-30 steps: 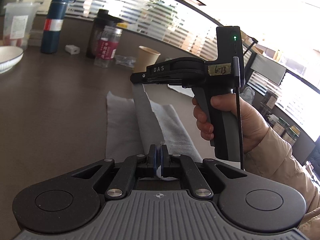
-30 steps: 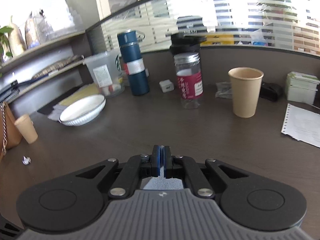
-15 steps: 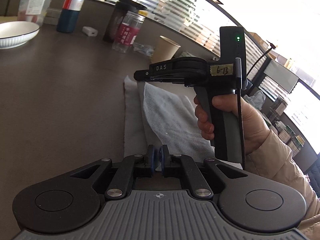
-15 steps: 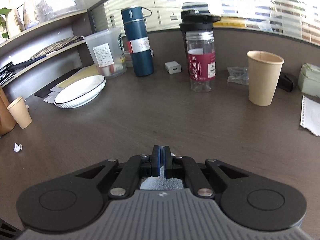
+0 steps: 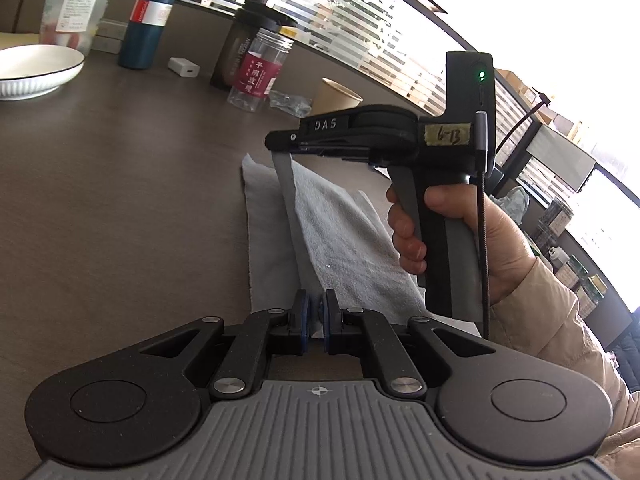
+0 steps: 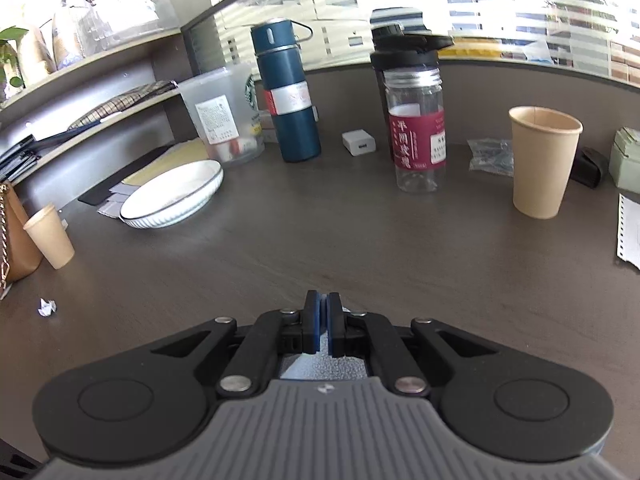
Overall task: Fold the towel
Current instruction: 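Lift the held edge with both grippers and fold it over onto the towel, then open both grippers to release the folded edge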
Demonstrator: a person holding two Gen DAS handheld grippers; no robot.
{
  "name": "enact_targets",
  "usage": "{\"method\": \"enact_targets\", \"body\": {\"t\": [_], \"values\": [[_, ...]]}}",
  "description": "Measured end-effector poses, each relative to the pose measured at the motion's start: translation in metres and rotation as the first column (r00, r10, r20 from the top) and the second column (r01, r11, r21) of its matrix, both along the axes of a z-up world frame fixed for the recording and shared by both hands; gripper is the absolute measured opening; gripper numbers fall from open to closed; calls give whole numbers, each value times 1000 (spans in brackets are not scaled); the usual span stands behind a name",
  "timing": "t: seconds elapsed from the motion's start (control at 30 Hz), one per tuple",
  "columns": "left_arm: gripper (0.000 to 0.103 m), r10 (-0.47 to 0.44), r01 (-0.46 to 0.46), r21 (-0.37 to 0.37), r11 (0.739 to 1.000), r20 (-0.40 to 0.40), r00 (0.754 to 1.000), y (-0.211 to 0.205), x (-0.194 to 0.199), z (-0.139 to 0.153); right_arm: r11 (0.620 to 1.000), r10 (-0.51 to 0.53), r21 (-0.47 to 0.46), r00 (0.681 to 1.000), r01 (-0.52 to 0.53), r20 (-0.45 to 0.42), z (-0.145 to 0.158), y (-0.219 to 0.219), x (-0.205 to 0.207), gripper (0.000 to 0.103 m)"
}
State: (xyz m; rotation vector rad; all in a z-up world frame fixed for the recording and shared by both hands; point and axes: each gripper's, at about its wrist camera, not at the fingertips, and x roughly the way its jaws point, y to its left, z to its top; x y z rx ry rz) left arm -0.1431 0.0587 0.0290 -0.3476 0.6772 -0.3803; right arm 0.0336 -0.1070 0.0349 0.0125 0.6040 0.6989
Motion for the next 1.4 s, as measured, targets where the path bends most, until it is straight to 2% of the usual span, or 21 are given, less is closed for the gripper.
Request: {"method": "enact_targets", "body": {"t": [0.23,0.4,0.53,0.77,0.83,0.87,1.0,1.13,1.23,1.33,1.4], "values": [[8,18,-17,12,1000,-53,998,1,3,-11,1000,23,8,1000,-23,3,3,10,0,4],[8,23,-22,10,1000,-49,999,4,-1,-14,998,52,-30,998,-53,-29,-11,29,4,4],[9,36,-36,-8,999,-45,998,9,-5,-16,998,36,-49,999,-38,-38,-16,33,8,5],[9,28,-28,0,1000,-42,999,9,-9,-19,999,38,4,998,-38,-49,-12,25,8,16],[9,31,-31,10,999,-45,999,8,-9,-20,999,31,25,999,-30,-31,-4,18,6,29],[9,34,-33,20,999,-46,998,8,-10,-20,999,24,34,1000,-24,-14,2,13,4,31],[12,49,-46,61,997,-48,998,10,-12,-19,999,-2,39,1000,1,18,13,-1,0,32],[14,109,-107,101,989,-13,994,21,-17,-11,999,-45,-4,998,45,40,13,-20,-5,32],[16,138,-139,95,986,12,990,25,-14,-6,994,-71,-76,995,77,69,5,-31,-14,32],[16,117,-120,89,989,39,992,14,0,-1,982,-100,-152,989,115,108,-3,-37,-17,32],[18,84,-88,93,992,54,995,0,15,-3,976,-116,-171,987,134,111,-7,-40,-15,31]]}}
